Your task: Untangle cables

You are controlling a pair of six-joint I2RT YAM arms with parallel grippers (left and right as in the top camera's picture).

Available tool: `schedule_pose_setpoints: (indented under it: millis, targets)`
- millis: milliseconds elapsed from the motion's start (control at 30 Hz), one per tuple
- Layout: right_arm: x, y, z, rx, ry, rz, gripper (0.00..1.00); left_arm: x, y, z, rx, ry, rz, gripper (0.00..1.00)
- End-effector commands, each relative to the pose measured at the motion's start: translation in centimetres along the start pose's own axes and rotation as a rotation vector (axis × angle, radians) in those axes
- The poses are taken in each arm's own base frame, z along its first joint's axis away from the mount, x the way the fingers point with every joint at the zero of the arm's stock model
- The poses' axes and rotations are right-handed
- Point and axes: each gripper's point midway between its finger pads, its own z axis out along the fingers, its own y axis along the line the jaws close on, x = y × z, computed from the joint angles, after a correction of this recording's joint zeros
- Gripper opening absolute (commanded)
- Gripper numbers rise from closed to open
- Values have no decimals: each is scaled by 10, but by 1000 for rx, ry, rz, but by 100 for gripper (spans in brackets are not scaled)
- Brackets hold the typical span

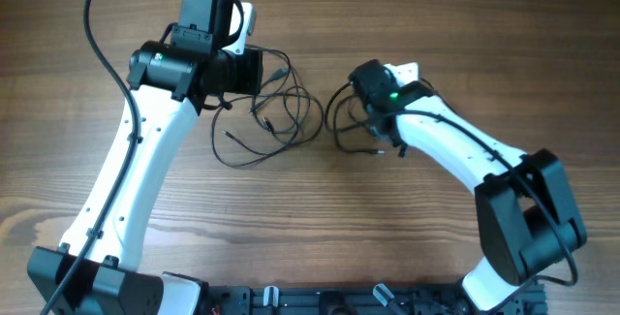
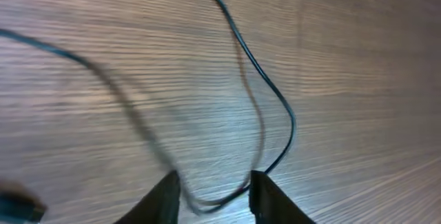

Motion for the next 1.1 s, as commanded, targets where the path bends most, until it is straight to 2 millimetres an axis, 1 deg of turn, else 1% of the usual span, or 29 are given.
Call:
schedule_pose_setpoints:
  millis: [0,133,367,467,600,800,900,1000,1067]
  targets:
    - [-8,-14,8,27,8,54,63,-8,1,-13,-6,-40,-1,46]
    - [-8,-16,20,-51,51,111,67,-5,1,-13,-8,-30,6,46]
    - [-18,-1,27,-212,53,127,69,-4,1,-13,-9,-25,24,46]
    - [-16,26,19,-383,64,26,70,-4,1,-13,-9,-25,24,46]
    - [-11,49,7,-543,61,-101,70,-4,1,-13,-9,-25,24,46]
    - [-5,53,4,-576,78,-142,70,-4,1,-13,-9,-25,24,45]
    - [2,62,-3,-647,74,-244,69,-4,1,-13,-8,-26,24,46]
    - [1,62,-3,-653,60,-277,69,-4,1,-13,-8,-26,26,46]
    - [-7,59,0,-616,40,-232,72,-5,1,-13,-8,-26,27,47]
